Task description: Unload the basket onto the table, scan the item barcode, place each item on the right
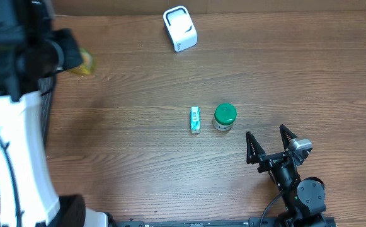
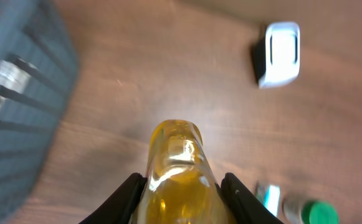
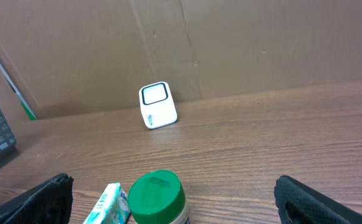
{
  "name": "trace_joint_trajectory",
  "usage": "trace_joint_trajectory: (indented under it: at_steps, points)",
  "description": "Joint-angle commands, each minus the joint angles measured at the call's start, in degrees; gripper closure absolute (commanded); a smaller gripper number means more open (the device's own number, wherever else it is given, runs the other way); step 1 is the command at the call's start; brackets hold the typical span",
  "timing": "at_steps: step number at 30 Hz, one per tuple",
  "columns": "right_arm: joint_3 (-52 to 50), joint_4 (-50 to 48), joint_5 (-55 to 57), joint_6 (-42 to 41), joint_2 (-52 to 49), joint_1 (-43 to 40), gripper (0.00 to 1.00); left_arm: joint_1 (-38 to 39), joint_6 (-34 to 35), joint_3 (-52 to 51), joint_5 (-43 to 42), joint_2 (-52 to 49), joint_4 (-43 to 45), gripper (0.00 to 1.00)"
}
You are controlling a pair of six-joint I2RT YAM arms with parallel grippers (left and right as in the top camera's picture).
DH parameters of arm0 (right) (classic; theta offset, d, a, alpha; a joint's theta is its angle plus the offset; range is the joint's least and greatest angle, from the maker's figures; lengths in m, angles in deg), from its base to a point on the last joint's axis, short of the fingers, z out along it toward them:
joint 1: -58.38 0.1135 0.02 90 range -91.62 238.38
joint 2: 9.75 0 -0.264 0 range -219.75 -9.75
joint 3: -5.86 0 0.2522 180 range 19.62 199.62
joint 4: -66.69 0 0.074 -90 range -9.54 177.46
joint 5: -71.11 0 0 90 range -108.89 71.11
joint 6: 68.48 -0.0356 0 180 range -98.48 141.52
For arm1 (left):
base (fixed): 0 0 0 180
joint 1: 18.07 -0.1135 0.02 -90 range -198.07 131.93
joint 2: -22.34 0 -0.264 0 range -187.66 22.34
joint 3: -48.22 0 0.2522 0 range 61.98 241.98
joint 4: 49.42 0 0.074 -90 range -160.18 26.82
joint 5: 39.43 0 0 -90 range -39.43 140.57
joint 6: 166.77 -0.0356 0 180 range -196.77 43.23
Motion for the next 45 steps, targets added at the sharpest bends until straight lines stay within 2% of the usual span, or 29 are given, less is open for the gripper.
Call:
trace_joint_trajectory:
  at_steps: [1, 8, 14, 22, 26, 38, 45]
  points:
    - [-0.59, -0.13, -0.07, 0.0, 0.55, -0.22, 0.0, 4.48, 4.57, 1.01, -0.17, -4.04, -1.79, 0.71]
    - [-0.59, -0.13, -0.07, 0.0, 0.55, -0.22, 0.0, 14.4, 6.36, 0.98, 0.09, -12.57, -3.02, 0.71]
    - [-0.59, -0.13, -0.07, 0.0, 0.55, -0.22, 0.0, 22.53, 10.82, 0.98, 4.68, -19.61, -1.36, 0.71]
    - [-0.59, -0.13, -0.07, 0.0, 0.55, -0.22, 0.0, 29.68, 16.02, -0.79, 13.81, -21.57, 0.94, 0.71]
    - [-0.59, -0.13, -0.07, 0.0, 0.55, -0.22, 0.0, 31.15, 17.38, -2.21, 16.96, -21.57, 0.76, 0.72]
    - [-0.59, -0.13, -0.07, 0.0, 0.55, -0.22, 0.0, 30.08, 17.97, -4.04, 16.48, -21.33, -0.09, 0.73]
    - [-0.59, -0.13, -0.07, 0.0, 0.55, -0.22, 0.0, 28.74, 16.94, -4.35, 15.45, -18.43, -3.43, 0.74]
